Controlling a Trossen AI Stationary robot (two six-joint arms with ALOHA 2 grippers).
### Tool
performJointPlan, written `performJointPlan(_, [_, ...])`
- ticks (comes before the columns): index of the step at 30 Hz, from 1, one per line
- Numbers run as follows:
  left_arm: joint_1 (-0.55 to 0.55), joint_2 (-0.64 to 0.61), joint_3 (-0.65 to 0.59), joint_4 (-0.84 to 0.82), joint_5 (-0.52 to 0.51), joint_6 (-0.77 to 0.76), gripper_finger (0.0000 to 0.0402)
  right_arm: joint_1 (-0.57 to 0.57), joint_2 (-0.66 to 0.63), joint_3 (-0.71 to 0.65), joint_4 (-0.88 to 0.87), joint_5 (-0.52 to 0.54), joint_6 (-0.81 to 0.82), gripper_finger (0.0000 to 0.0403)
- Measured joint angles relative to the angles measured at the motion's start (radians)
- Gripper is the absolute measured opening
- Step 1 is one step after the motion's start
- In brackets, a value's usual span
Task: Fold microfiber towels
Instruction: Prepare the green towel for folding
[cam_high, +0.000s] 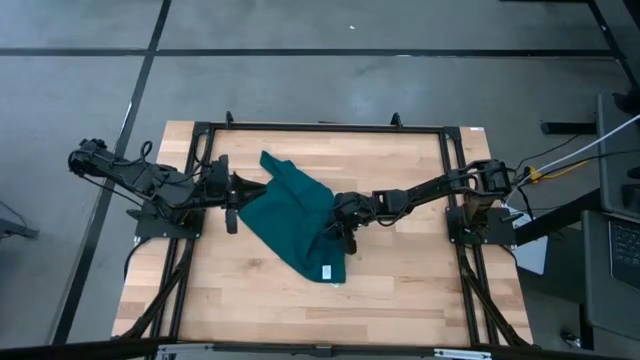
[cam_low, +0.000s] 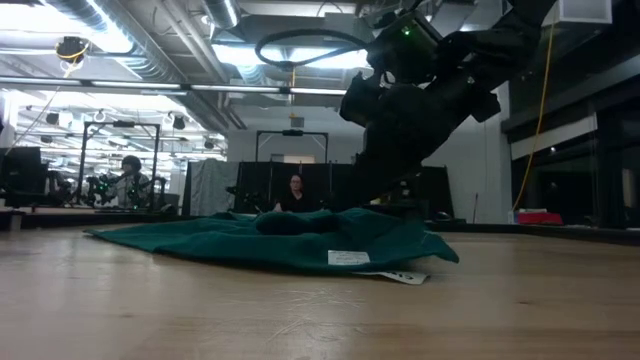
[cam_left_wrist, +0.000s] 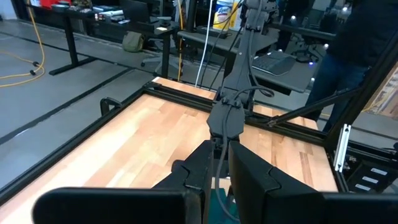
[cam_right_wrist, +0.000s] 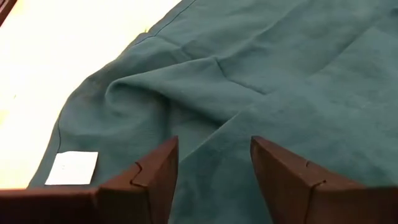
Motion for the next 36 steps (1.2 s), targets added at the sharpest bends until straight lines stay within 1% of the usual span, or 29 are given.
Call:
performJointPlan(3, [0.000, 0.000, 0.000, 0.000, 0.000, 0.005, 0.0047, 0.010, 0.000, 0.000, -0.005, 0.003, 0.006, 0.0197])
performJointPlan(6, [0.000, 0.000, 0.000, 0.000, 0.000, 0.009, 0.0047, 0.023, 0.001, 0.000, -0.005, 0.010, 0.006, 0.0182])
performJointPlan(12, [0.000, 0.000, 0.000, 0.000, 0.000, 0.016, 0.0047, 0.030, 0.011, 0.000, 0.011, 0.060, -0.009, 0.0155])
performJointPlan(15, [0.000, -0.003, 0.000, 0.000, 0.001, 0.016, 0.0047, 0.024, 0.046, -0.001, 0.022, 0.057, -0.009, 0.0155])
performJointPlan(19, [0.000, -0.016, 0.001, 0.000, 0.006, 0.012, 0.0047, 0.019, 0.067, -0.001, 0.040, 0.006, 0.008, 0.0169])
performJointPlan(22, [0.000, -0.031, 0.001, -0.005, 0.006, 0.016, 0.0047, 0.019, 0.063, -0.001, 0.029, 0.029, 0.008, 0.0176])
performJointPlan(24, [0.000, -0.041, 0.001, -0.006, 0.006, 0.024, 0.0047, 0.019, 0.063, -0.001, 0.022, 0.050, 0.010, 0.0173])
performJointPlan(27, [0.000, -0.050, 0.001, -0.007, 0.003, 0.034, 0.0047, 0.019, 0.061, 0.000, -0.023, 0.094, 0.011, 0.0142])
performJointPlan(29, [0.000, -0.055, 0.001, -0.008, 0.003, 0.035, 0.0047, 0.019, 0.061, 0.000, -0.032, 0.098, -0.003, 0.0106])
performJointPlan(33, [0.000, -0.059, 0.001, -0.013, 0.002, 0.039, 0.0047, 0.019, 0.061, 0.000, -0.030, 0.055, -0.024, 0.0022])
performJointPlan(34, [0.000, -0.061, 0.001, -0.014, 0.002, 0.039, 0.0047, 0.019, 0.061, 0.000, -0.030, 0.055, -0.027, 0.0013])
performJointPlan(36, [0.000, -0.061, 0.001, -0.022, -0.003, 0.038, 0.0047, 0.019, 0.061, 0.000, -0.031, 0.066, -0.024, 0.0012])
